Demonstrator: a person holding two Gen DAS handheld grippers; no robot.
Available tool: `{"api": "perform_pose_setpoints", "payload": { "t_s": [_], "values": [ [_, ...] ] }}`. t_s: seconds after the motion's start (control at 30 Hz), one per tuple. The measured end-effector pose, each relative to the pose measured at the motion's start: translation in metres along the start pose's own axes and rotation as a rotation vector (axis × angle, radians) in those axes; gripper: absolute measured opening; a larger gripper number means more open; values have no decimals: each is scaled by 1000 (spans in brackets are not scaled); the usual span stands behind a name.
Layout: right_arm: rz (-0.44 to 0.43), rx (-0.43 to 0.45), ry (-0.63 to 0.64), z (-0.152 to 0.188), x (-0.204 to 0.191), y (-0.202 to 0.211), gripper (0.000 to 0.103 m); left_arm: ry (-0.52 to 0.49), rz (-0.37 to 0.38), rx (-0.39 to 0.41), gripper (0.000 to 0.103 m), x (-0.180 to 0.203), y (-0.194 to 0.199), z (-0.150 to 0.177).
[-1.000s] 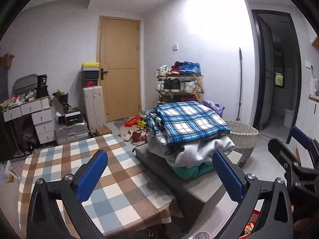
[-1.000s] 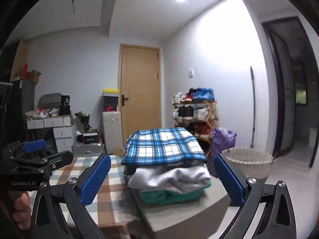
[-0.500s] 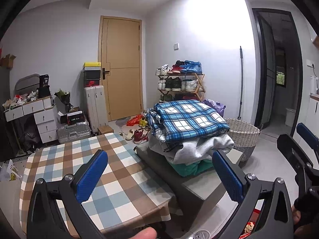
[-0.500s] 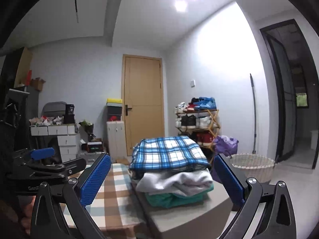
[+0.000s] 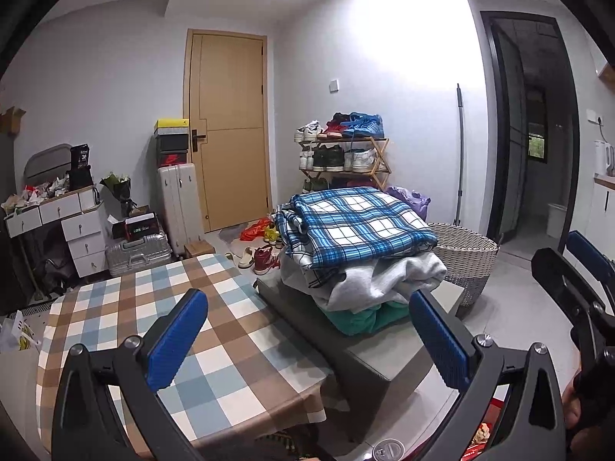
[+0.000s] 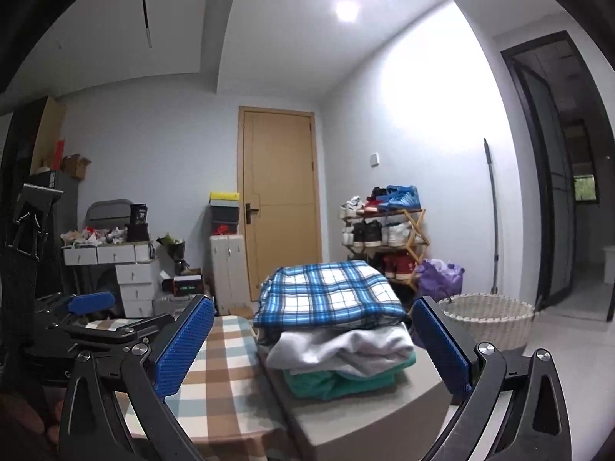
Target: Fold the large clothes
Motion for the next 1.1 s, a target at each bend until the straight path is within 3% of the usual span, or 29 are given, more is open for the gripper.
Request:
{"api": "perform_pose_setpoints", "payload": {
  "t_s": [1.1],
  "values": [
    [3, -3, -25, -1, 2, 0, 103, -33, -4, 6, 102, 12, 4, -5]
  ]
}}
Point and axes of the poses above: each gripper's, at about its wrist camera, not at the fingertips, and y roughly against the way its jaws point, x to its right, z to its underside, the point moved 8 cm from there along -y, roughly the way its jaws point, and after that the axes turned 4 degrees about x, right-handed, at the moved point
